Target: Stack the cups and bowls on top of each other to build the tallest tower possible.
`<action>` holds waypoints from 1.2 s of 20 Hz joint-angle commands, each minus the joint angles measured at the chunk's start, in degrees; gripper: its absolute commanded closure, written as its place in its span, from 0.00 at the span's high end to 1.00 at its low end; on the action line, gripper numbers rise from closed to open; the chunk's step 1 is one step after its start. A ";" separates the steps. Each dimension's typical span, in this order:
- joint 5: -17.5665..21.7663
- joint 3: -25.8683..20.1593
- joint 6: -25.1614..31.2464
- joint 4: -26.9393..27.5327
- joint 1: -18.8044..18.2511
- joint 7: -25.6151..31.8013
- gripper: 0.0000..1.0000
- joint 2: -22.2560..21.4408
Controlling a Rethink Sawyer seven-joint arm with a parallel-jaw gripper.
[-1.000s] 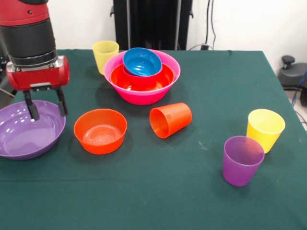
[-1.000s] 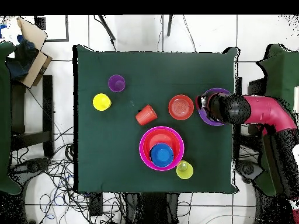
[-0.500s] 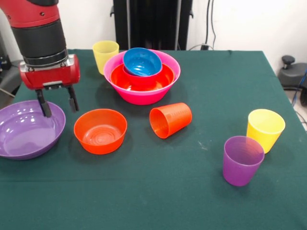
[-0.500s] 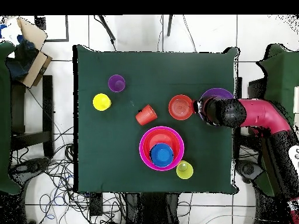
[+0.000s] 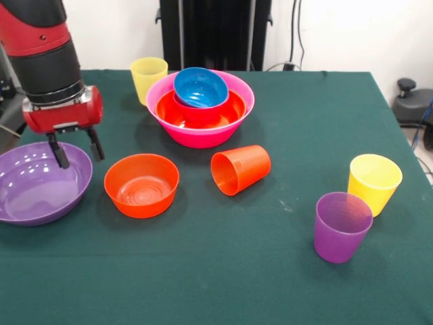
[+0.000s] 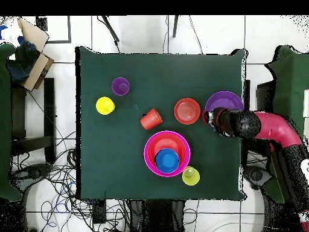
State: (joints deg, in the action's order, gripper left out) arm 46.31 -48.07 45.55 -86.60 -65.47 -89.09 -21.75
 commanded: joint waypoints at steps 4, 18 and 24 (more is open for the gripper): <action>6.26 2.00 0.58 4.86 0.21 24.08 1.00 5.83; 10.42 5.50 -6.52 7.00 3.49 20.26 1.00 13.76; 10.65 6.23 -7.94 6.01 3.80 18.85 1.00 13.52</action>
State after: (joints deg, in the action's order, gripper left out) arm 48.83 -47.25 40.88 -82.99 -65.70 -83.35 -13.10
